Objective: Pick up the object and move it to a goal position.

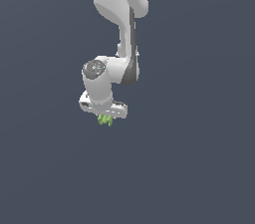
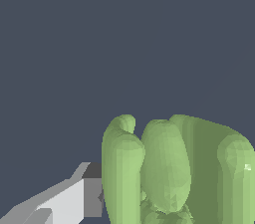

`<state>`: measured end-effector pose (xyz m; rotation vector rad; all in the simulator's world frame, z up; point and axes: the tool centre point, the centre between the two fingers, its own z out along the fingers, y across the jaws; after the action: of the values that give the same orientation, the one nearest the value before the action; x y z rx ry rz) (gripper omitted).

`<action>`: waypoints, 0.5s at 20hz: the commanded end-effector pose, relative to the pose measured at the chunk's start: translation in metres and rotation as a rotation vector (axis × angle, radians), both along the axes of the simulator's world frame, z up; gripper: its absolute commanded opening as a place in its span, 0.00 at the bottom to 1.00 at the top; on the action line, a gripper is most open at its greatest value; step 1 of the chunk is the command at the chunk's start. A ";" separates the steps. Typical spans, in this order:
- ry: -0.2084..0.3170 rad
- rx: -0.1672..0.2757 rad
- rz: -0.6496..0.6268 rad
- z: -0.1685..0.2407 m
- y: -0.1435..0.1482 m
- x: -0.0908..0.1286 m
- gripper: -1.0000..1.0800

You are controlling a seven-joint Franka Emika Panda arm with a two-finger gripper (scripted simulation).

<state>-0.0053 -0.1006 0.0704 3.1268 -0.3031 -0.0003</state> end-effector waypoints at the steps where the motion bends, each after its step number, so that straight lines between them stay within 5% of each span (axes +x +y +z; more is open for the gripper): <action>1: 0.000 0.000 0.001 0.005 -0.030 -0.010 0.00; 10: 0.000 0.000 0.001 0.019 -0.110 -0.034 0.00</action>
<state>-0.0363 -0.2007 0.0875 3.1262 -0.3058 0.0001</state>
